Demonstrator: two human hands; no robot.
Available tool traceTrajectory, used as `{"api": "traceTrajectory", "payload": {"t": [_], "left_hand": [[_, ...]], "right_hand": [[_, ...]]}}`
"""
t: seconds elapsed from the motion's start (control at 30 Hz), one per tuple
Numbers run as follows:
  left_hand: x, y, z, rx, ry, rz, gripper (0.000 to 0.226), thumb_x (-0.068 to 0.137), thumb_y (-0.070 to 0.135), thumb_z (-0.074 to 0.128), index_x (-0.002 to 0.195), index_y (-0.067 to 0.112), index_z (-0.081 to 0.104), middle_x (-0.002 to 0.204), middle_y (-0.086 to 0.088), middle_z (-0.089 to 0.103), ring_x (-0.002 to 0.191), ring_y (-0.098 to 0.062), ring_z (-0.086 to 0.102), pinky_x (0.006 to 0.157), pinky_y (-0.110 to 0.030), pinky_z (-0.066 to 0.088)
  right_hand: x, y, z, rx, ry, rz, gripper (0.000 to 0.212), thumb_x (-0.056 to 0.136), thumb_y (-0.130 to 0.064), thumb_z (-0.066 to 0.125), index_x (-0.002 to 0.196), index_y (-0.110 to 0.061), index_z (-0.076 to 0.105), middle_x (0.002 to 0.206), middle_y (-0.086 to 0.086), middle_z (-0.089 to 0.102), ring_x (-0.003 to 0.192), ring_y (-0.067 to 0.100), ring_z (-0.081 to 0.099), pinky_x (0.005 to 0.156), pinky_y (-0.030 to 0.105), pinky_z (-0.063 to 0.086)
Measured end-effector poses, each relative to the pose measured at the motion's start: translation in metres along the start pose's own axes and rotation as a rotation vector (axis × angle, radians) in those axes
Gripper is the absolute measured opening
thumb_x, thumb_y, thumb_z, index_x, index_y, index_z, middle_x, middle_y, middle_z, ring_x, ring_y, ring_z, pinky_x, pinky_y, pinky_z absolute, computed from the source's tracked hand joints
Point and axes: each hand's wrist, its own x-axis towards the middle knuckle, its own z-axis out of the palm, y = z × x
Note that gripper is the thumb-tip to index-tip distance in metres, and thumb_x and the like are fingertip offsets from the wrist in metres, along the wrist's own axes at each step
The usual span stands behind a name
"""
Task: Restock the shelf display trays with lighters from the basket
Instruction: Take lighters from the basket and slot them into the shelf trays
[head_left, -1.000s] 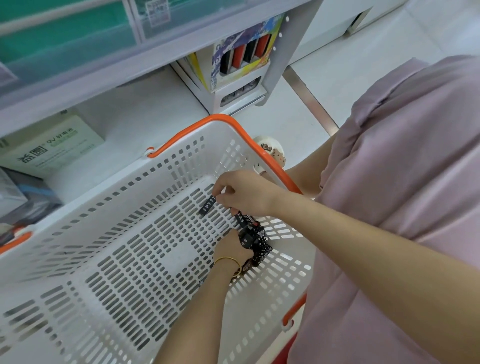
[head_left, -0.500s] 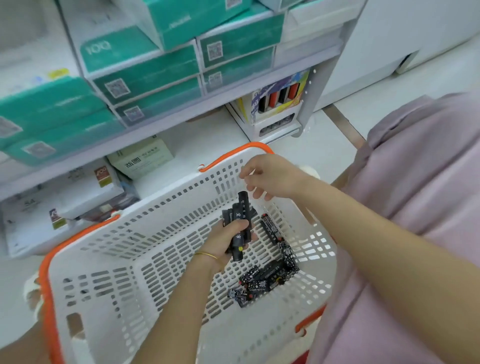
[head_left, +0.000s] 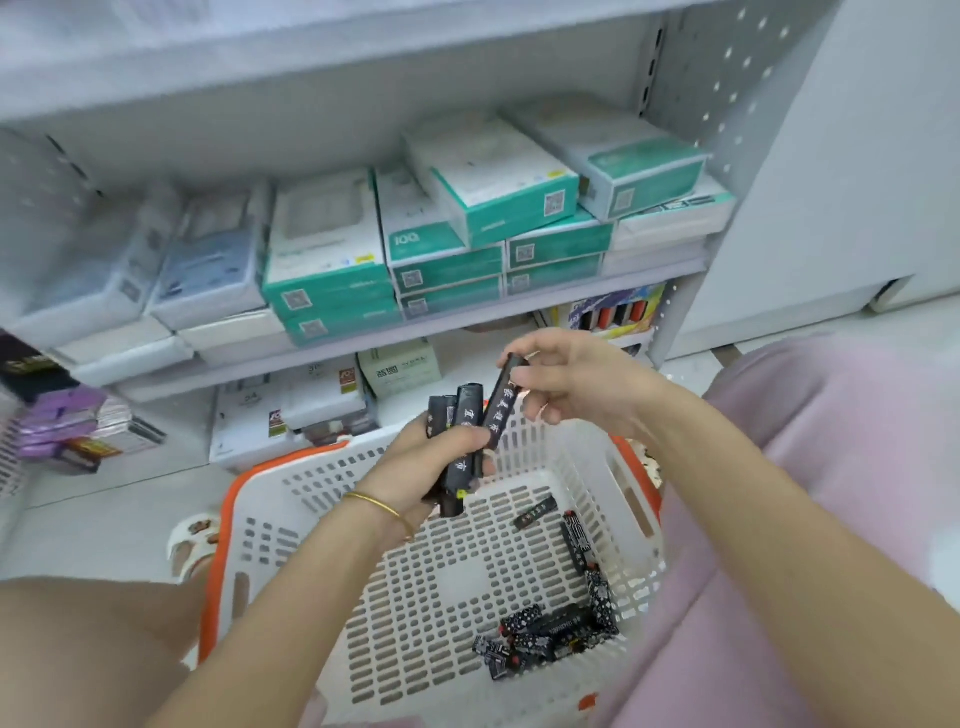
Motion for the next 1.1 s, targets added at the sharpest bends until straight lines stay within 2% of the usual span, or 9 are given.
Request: {"api": "traceTrajectory", "payload": {"t": [0.1,0.17,0.33,0.47,0.57,0.73,0.83,0.97,1.1], "left_hand": [[-0.011,0.022,0.005,-0.029,0.033,0.045,0.013,0.083,0.002,0.063,0.093,0.005,0.055,0.063,-0.003,0.064,0.055,-0.016,0.061,0.05,-0.025,0.044],[-0.018,0.04,0.017,0.016,0.021,0.099,0.025,0.071,0.008,0.069,0.092,0.005,0.056,0.059,-0.002,0.063,0.054,-0.015,0.059,0.051,-0.026,0.042],[-0.023,0.09,0.058,0.074,0.02,0.216,0.024,0.078,0.009,0.068,0.098,0.007,0.056,0.06,-0.003,0.063,0.052,-0.014,0.056,0.05,-0.025,0.04],[-0.022,0.142,0.085,-0.066,-0.01,0.213,0.006,0.085,0.007,0.062,0.089,0.008,0.057,0.062,-0.004,0.064,0.051,-0.013,0.06,0.053,-0.027,0.042],[-0.018,0.178,0.105,-0.159,-0.074,0.169,0.005,0.084,0.01,0.063,0.086,0.007,0.058,0.068,-0.006,0.062,0.051,-0.012,0.062,0.045,-0.022,0.042],[-0.003,0.216,0.134,-0.3,-0.239,0.031,0.032,0.059,0.017,0.07,0.086,0.005,0.057,0.074,-0.008,0.062,0.055,-0.014,0.063,0.039,-0.019,0.042],[0.007,0.225,0.147,-0.295,-0.259,0.011,0.034,0.058,0.017,0.07,0.087,0.004,0.058,0.072,-0.009,0.063,0.056,-0.014,0.064,0.039,-0.019,0.043],[0.018,0.225,0.154,-0.276,-0.265,0.001,0.033,0.058,0.017,0.069,0.086,0.004,0.059,0.072,-0.008,0.064,0.056,-0.014,0.064,0.04,-0.018,0.043],[0.024,0.223,0.154,-0.265,-0.276,-0.013,0.038,0.057,0.016,0.069,0.092,0.004,0.059,0.073,-0.009,0.066,0.057,-0.016,0.065,0.039,-0.02,0.045]], "right_hand": [[-0.012,-0.026,-0.003,0.095,-0.041,-0.058,0.014,0.093,-0.003,0.051,0.102,-0.01,0.059,0.082,0.003,0.063,0.062,0.013,0.066,0.049,0.019,0.05],[-0.021,-0.043,0.0,0.05,-0.012,-0.098,0.015,0.093,-0.009,0.054,0.107,-0.008,0.057,0.084,0.008,0.06,0.06,0.014,0.063,0.046,0.02,0.047],[-0.04,-0.096,-0.008,-0.312,0.284,-0.287,0.012,0.084,-0.011,0.066,0.092,-0.01,0.057,0.064,0.01,0.049,0.044,0.012,0.046,0.037,0.022,0.036],[-0.064,-0.153,-0.039,-0.351,0.396,-0.369,0.02,0.085,-0.015,0.067,0.102,-0.016,0.056,0.073,0.005,0.055,0.06,0.01,0.051,0.05,0.022,0.04],[-0.077,-0.192,-0.065,-0.264,0.471,-0.498,0.017,0.086,-0.012,0.064,0.099,-0.016,0.053,0.095,0.014,0.069,0.073,0.011,0.059,0.058,0.022,0.046],[-0.066,-0.246,-0.115,-0.373,0.75,-0.723,0.022,0.084,0.001,0.059,0.095,-0.018,0.057,0.089,0.004,0.064,0.08,0.016,0.06,0.069,0.029,0.054],[-0.042,-0.264,-0.138,-0.642,0.908,-0.708,0.023,0.083,-0.002,0.059,0.102,-0.016,0.059,0.084,-0.007,0.057,0.083,0.015,0.057,0.079,0.029,0.049],[-0.01,-0.262,-0.148,-0.831,0.945,-0.667,0.029,0.088,-0.002,0.055,0.115,-0.009,0.052,0.104,0.005,0.058,0.094,0.021,0.054,0.081,0.025,0.04],[0.002,-0.255,-0.151,-0.848,0.946,-0.636,0.03,0.09,0.002,0.051,0.118,-0.006,0.043,0.11,0.012,0.057,0.085,0.018,0.049,0.073,0.027,0.039]]}}
